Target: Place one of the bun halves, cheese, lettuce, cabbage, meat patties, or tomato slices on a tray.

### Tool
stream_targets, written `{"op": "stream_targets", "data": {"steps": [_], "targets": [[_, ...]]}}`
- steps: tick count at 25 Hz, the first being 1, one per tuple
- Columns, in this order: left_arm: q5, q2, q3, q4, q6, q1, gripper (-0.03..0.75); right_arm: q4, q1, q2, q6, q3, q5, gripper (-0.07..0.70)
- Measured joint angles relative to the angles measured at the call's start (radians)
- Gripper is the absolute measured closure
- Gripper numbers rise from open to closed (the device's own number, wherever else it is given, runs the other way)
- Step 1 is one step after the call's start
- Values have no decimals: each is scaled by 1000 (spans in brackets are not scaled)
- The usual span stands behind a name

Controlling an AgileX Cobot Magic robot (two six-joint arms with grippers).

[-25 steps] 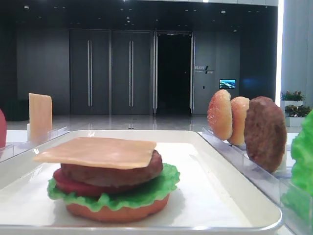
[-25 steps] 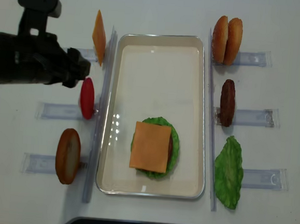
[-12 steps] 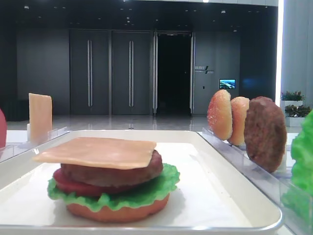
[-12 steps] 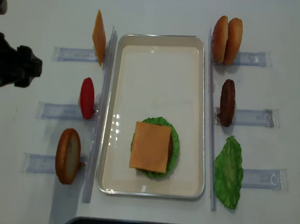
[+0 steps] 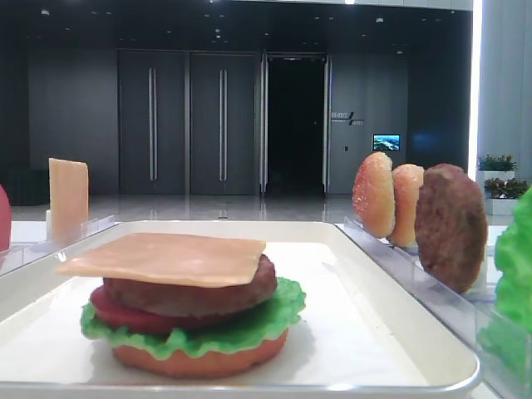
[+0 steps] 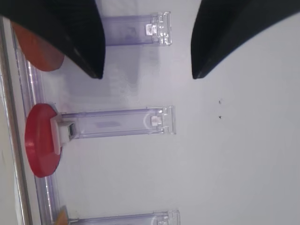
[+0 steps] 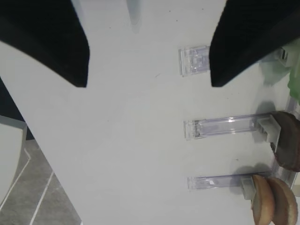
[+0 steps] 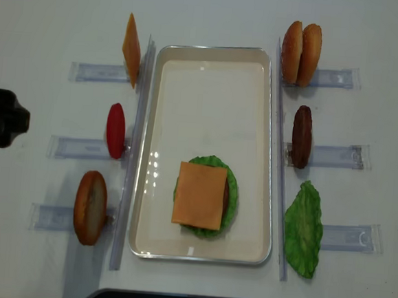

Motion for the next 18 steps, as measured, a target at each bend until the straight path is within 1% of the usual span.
{"op": "stream_targets", "data": {"steps": [5,7,11,18], "targets": [[17,-129,89,5,-11,0,272,0,0,0,0,0,0,97],[33,-194,134,4,-20,0,272,0,0,0,0,0,0,97],[85,-315,196,-17,-40,0,272,0,0,0,0,0,0,97],[178,-517,247,-33,-43,0,272,0,0,0,0,0,0,97]]}}
